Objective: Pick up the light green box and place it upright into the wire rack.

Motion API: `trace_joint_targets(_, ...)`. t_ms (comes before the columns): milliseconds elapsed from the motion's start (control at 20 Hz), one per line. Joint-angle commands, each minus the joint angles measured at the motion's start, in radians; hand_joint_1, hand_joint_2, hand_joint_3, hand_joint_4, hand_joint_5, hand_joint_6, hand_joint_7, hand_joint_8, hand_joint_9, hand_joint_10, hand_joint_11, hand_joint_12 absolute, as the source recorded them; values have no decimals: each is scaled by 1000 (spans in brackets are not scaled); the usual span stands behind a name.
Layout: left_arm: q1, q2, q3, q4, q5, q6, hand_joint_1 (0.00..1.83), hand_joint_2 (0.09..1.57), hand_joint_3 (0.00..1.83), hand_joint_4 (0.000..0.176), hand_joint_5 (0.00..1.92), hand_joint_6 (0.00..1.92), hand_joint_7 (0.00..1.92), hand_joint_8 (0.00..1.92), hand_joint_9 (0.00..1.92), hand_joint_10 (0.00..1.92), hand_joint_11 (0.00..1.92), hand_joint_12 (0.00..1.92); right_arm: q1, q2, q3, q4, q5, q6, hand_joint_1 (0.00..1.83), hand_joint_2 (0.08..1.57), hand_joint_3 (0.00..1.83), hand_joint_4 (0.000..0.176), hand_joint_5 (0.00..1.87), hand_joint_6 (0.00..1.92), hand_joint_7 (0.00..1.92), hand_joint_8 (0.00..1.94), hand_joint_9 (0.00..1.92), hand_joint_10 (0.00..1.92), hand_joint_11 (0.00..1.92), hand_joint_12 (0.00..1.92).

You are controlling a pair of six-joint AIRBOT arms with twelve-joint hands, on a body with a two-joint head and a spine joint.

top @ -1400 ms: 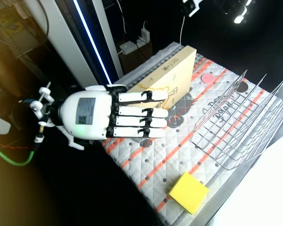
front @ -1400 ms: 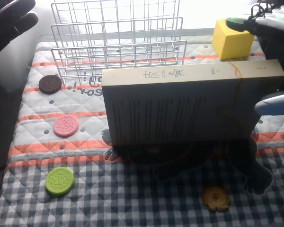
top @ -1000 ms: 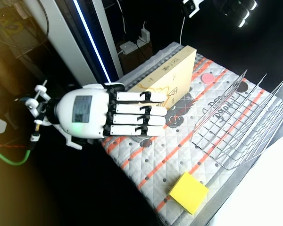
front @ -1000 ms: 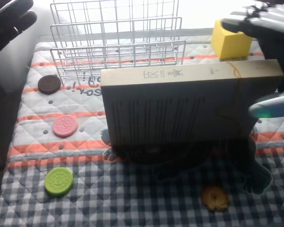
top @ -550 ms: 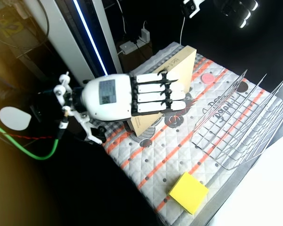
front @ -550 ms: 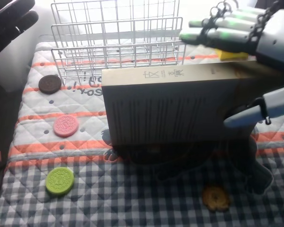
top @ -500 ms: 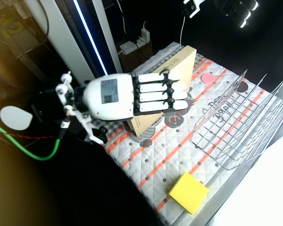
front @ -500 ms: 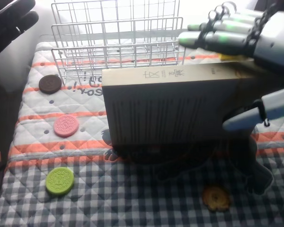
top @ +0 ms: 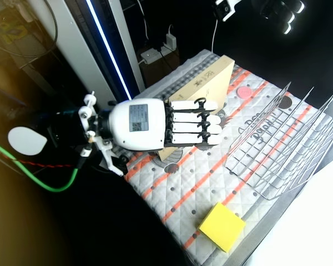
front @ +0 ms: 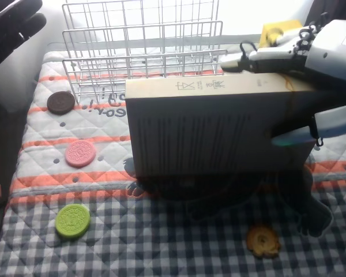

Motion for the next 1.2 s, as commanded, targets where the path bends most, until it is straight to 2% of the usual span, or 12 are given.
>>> trace_joint_targets(0, -12, -5, 1, -13, -125, -6, 276, 1203, 1, 86, 471, 1, 310, 1, 304, 1, 0, 438, -3, -4, 4, 17, 68, -19, 1358, 1041, 7, 0, 813, 18, 1117, 738, 1278, 76, 866, 983)
trace_joint_targets(50, -12, -5, 1, -13, -127, -6, 264, 1201, 0, 103, 454, 0, 303, 0, 290, 0, 0, 430, -7, -7, 4, 17, 68, -19, 1296, 1081, 0, 0, 933, 633, 1164, 821, 1356, 101, 924, 1114)
trace_joint_targets(100, -12, -5, 1, -13, -127, -6, 276, 1200, 0, 101, 457, 1, 304, 0, 285, 0, 0, 459, -10, -9, 3, 17, 70, -19, 1279, 1073, 0, 0, 984, 762, 1189, 790, 1381, 97, 959, 1096)
trace_joint_targets(350, -12, -6, 1, -13, -126, -6, 256, 1204, 1, 88, 469, 1, 311, 1, 293, 2, 0, 518, -12, -9, 2, 19, 114, -19, 1277, 1065, 0, 0, 988, 826, 1228, 708, 1447, 113, 1045, 1179)
trace_joint_targets(400, -12, -7, 1, -13, -126, -6, 272, 1196, 0, 61, 499, 6, 320, 2, 312, 5, 0, 488, -11, -9, 2, 20, 123, -19, 1279, 1082, 3, 0, 936, 891, 1190, 792, 1466, 123, 1103, 1187)
trace_joint_targets(450, -12, -7, 2, -13, -126, -6, 273, 1191, 0, 61, 504, 3, 337, 4, 327, 6, 0, 501, -11, -9, 3, 21, 133, -19, 1272, 1103, 3, 0, 887, 966, 1142, 879, 1444, 116, 1073, 1139)
trace_joint_targets(500, -12, -7, 2, -13, -126, -6, 241, 1192, 0, 77, 495, 1, 338, 2, 326, 4, 0, 504, -4, -9, 3, 21, 144, -19, 1262, 1121, 2, 0, 845, 1045, 1107, 929, 1423, 112, 1053, 1119)
trace_joint_targets(550, -12, -7, 3, -13, -126, -6, 249, 1199, 1, 66, 495, 0, 328, 1, 300, 1, 0, 457, 8, -9, 4, 24, 157, -19, 1260, 1125, 0, 0, 839, 1053, 1099, 944, 1410, 102, 1082, 1066)
trace_joint_targets(850, -12, -8, 3, -13, -126, -6, 208, 1204, 1, 44, 542, 10, 317, 1, 305, 3, 8, 465, 116, -8, 25, 40, 206, -19, 1279, 1077, 2, 0, 949, 867, 1200, 775, 1480, 37, 1169, 819)
trace_joint_targets(950, -13, -8, 4, -13, -124, -6, 209, 1204, 1, 59, 521, 0, 307, 0, 293, 0, 0, 440, 157, -8, 48, 40, 206, -19, 1282, 1069, 2, 0, 943, 883, 1250, 670, 1506, 22, 1216, 765)
trace_joint_targets(1100, -20, -14, 8, -12, -119, -6, 219, 1207, 0, 31, 545, 3, 321, 2, 305, 2, 0, 472, 210, -11, 62, 39, 205, -19, 1279, 1079, 1, 0, 932, 872, 1215, 754, 1518, 12, 1245, 726)
trace_joint_targets(1150, -22, -17, 10, -11, -116, -6, 214, 1204, 0, 35, 546, 2, 324, 2, 312, 4, 0, 477, 220, -12, 65, 39, 205, -19, 1278, 1082, 1, 0, 933, 868, 1197, 792, 1514, 7, 1253, 695)
